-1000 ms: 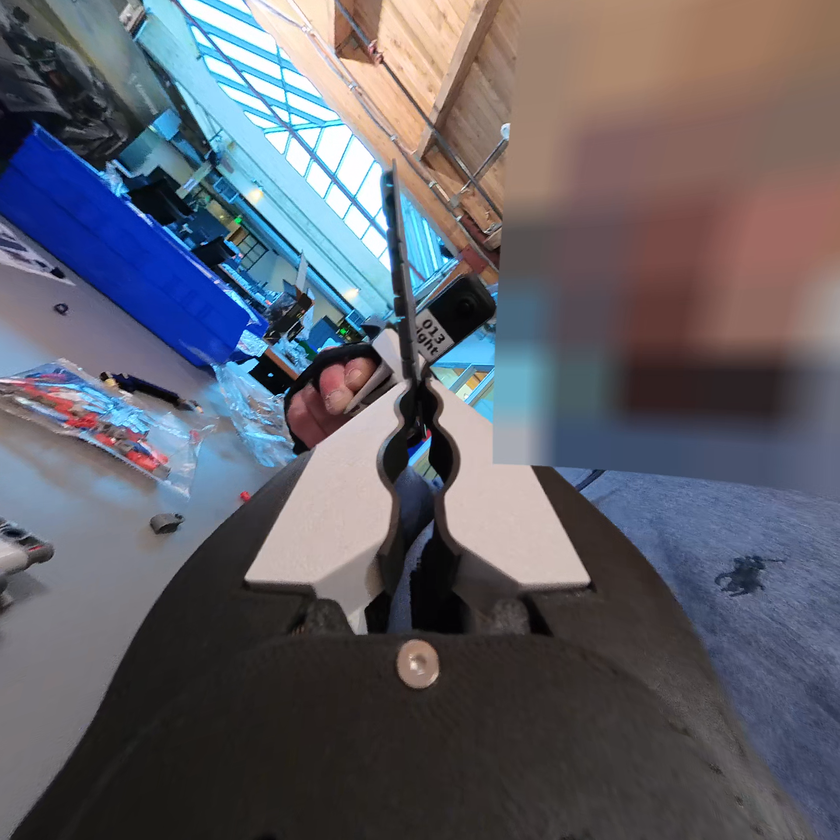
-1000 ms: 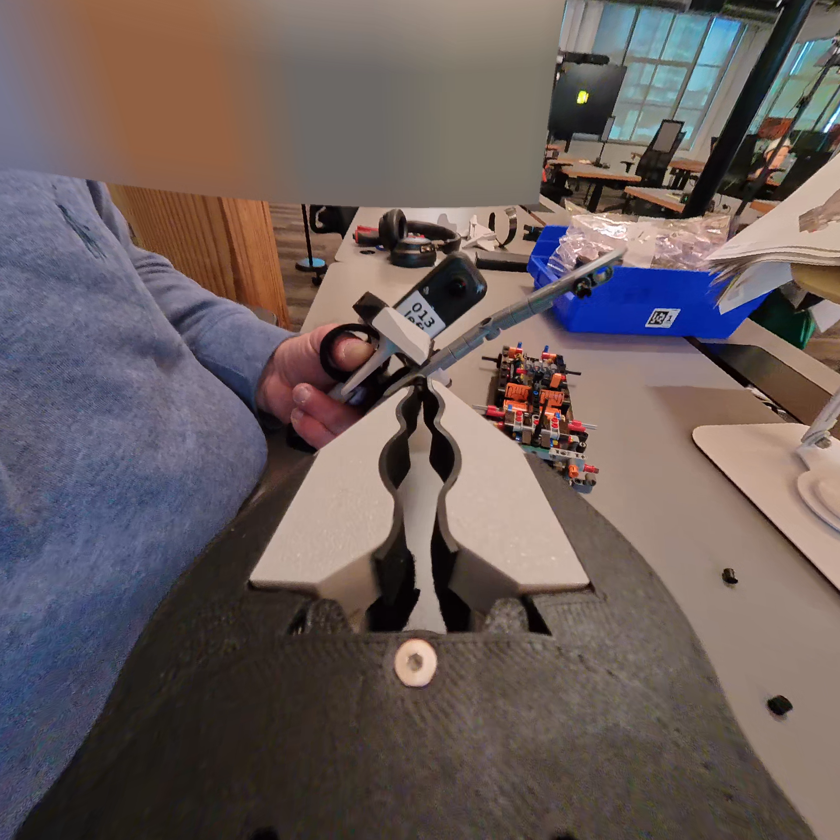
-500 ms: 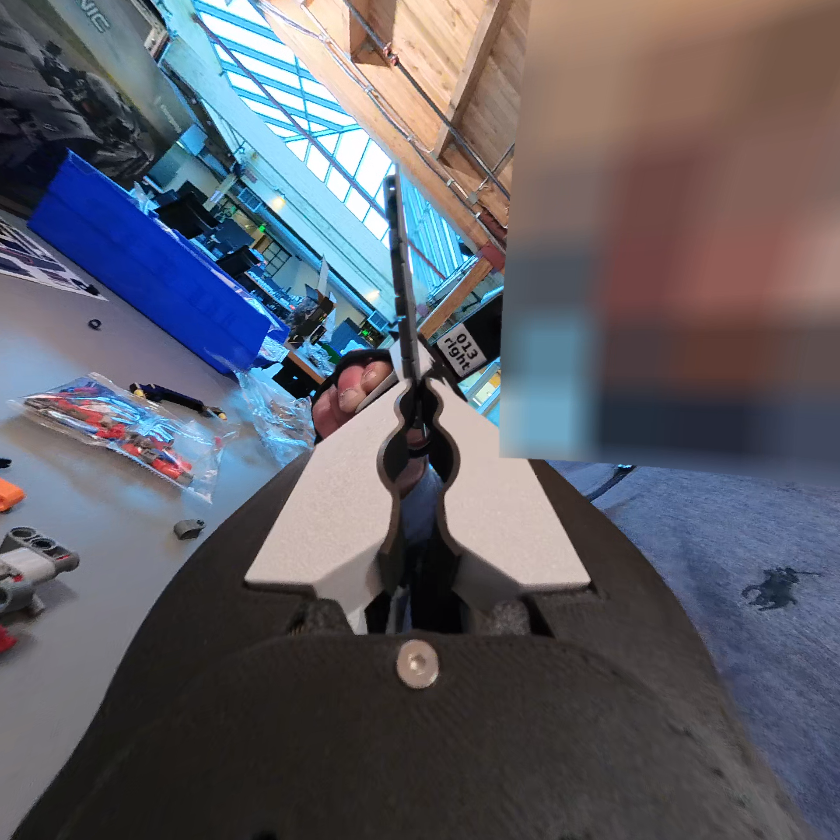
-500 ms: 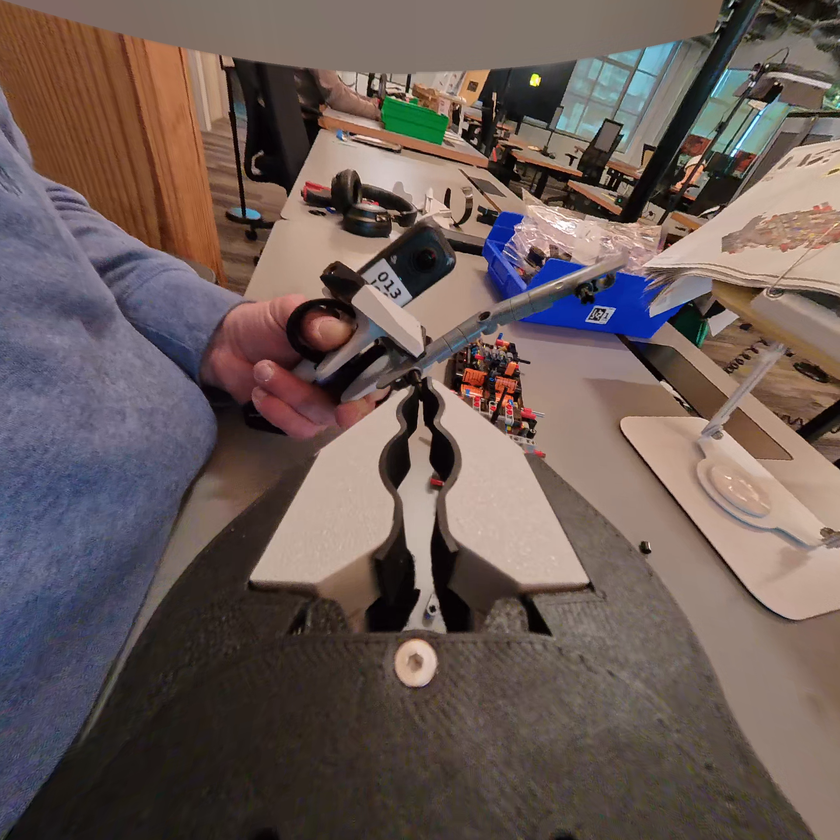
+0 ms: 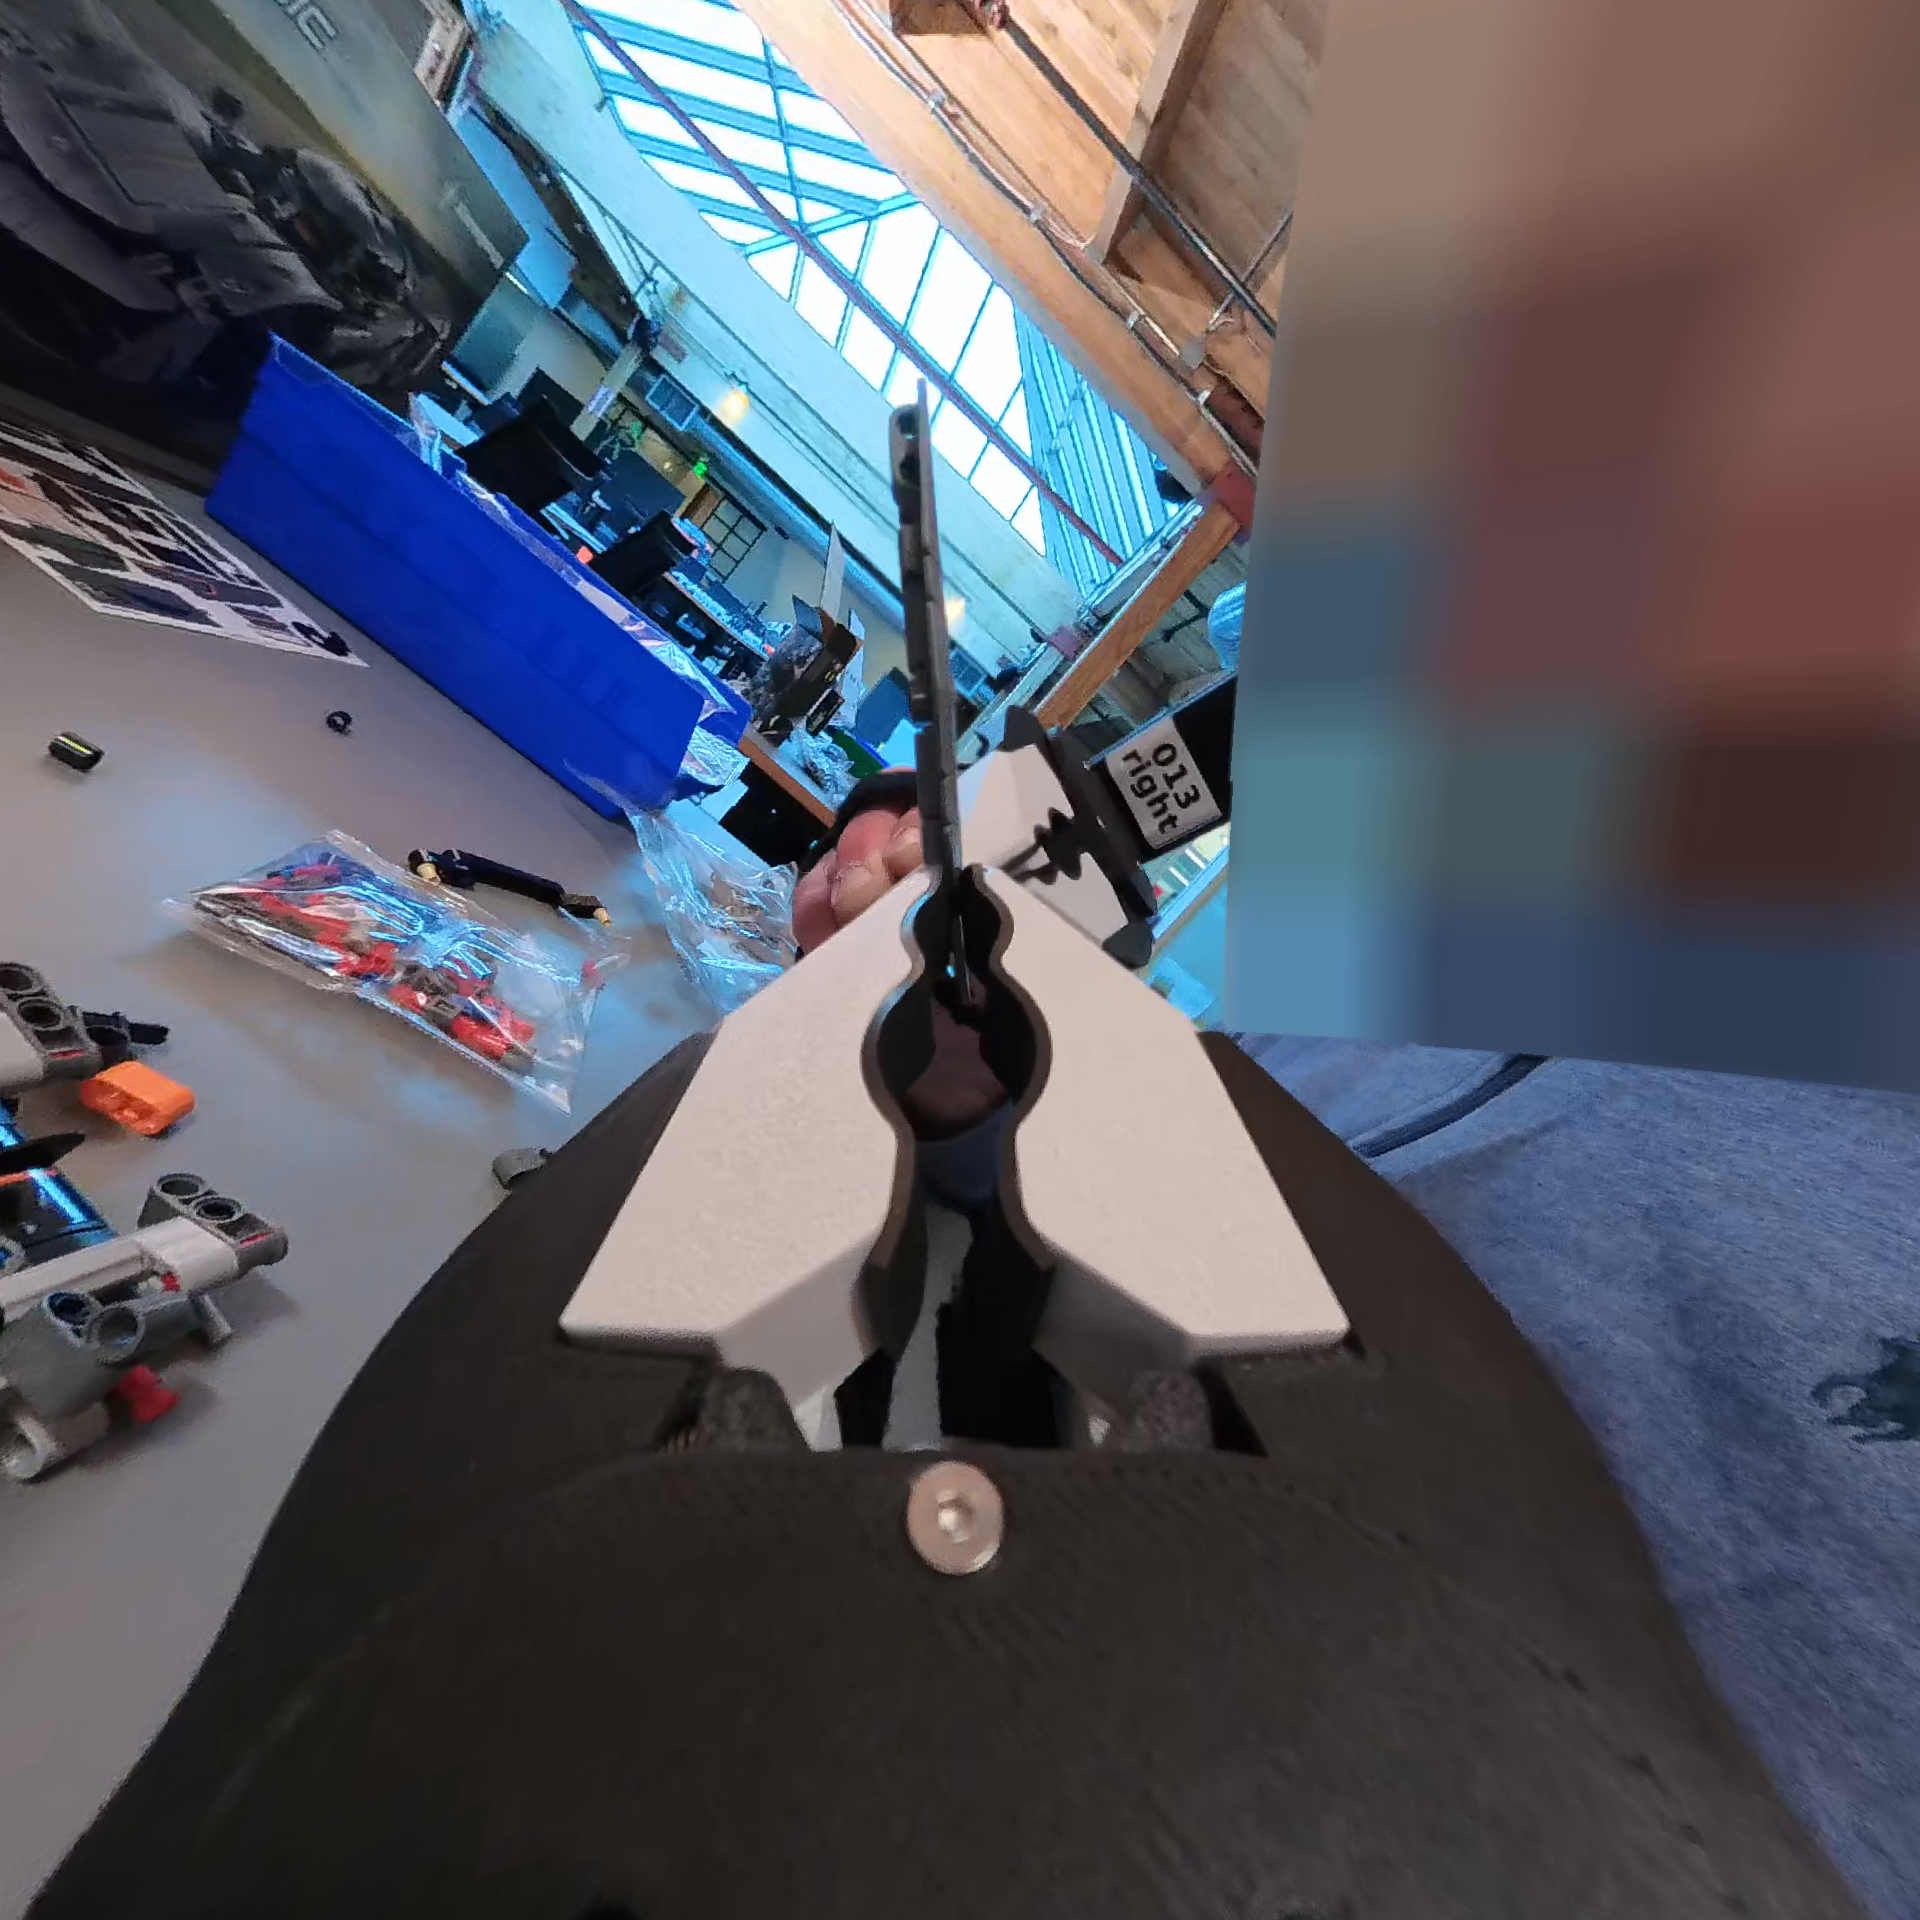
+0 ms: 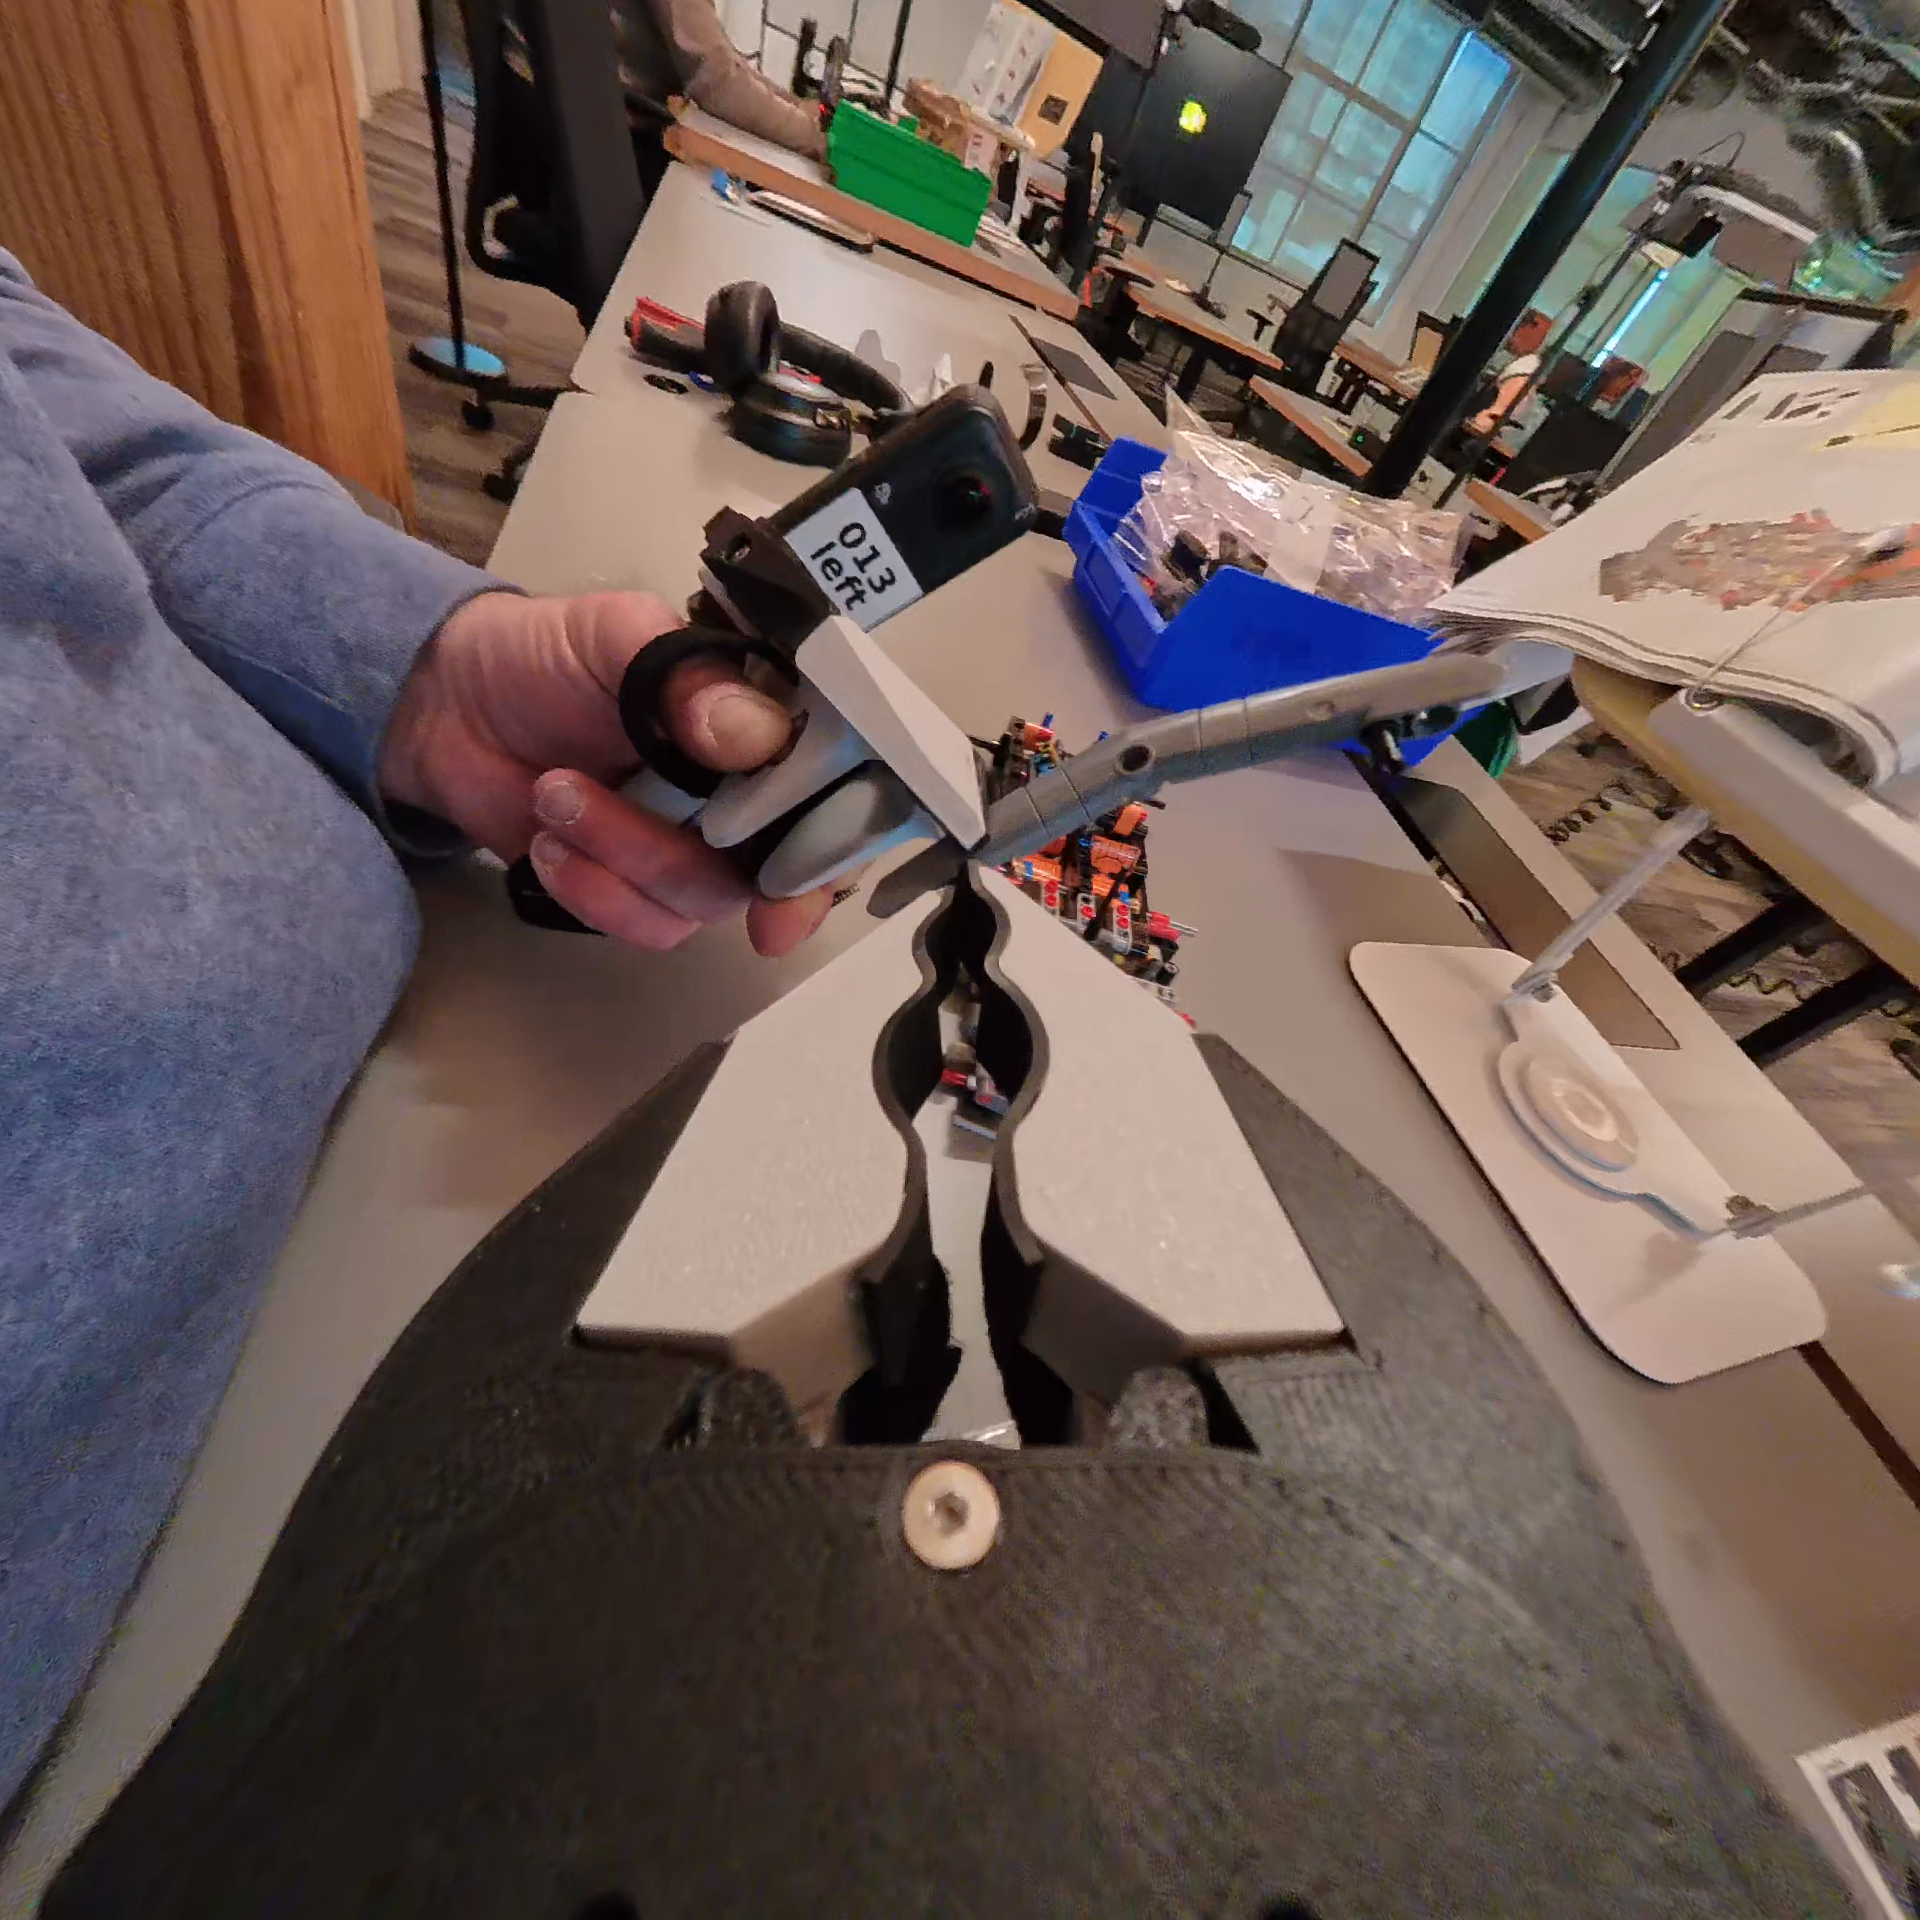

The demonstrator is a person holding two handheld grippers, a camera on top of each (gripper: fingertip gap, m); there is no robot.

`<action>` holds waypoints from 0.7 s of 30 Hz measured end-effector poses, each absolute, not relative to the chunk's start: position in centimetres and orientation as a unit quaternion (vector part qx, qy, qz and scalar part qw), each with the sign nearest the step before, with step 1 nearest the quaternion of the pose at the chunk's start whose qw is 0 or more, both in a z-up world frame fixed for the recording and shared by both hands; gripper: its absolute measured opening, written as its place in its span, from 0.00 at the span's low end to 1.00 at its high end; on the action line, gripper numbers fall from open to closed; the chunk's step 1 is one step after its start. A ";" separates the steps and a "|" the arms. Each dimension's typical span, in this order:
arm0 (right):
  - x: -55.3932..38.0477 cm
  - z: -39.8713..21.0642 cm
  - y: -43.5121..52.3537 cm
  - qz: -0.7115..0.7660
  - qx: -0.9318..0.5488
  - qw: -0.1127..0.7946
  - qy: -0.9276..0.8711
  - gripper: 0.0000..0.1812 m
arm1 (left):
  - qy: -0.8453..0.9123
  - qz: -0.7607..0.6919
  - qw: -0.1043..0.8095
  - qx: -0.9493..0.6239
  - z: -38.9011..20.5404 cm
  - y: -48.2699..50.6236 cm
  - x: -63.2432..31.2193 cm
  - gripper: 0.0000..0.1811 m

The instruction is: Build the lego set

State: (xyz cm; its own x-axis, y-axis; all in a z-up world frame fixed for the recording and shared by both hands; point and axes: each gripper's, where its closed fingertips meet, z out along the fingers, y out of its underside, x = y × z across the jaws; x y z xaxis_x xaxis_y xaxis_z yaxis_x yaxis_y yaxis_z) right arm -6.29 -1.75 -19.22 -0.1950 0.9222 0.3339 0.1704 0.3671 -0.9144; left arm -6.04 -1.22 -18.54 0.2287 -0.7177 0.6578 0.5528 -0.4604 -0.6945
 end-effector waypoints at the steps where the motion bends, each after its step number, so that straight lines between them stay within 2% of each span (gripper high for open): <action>1: -6.3 -19.2 -1.8 0.392 -0.408 0.484 -0.668 0.00 | 0.073 -0.614 0.515 -0.594 -18.5 -1.2 -6.0 0.00; 5: -6.4 -19.5 -1.9 0.400 -0.413 0.474 -0.667 0.00 | 0.066 -0.616 0.510 -0.597 -18.8 -1.1 -6.2 0.00; 13: -4.8 -21.8 0.4 0.423 -0.482 0.392 -0.660 0.00 | 0.062 -0.574 0.519 -0.630 -19.9 -2.1 -8.7 0.00; 16: -4.9 -23.1 0.3 0.412 -0.505 0.365 -0.664 0.06 | 0.043 -0.553 0.529 -0.642 -20.5 -2.7 -10.8 0.00; 21: -6.9 -26.6 -1.6 0.374 -0.538 0.303 -0.692 0.10 | 0.016 -0.514 0.539 -0.667 -21.3 -3.7 -14.4 0.00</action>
State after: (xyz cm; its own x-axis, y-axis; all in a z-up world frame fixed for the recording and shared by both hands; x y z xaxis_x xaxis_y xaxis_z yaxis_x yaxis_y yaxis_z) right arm -6.90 -1.61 -26.60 -0.2372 0.9713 0.0169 0.5174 0.1410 -0.8441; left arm -14.37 -3.67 -21.28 0.4714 -0.5760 0.6678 0.5324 -0.4178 -0.7362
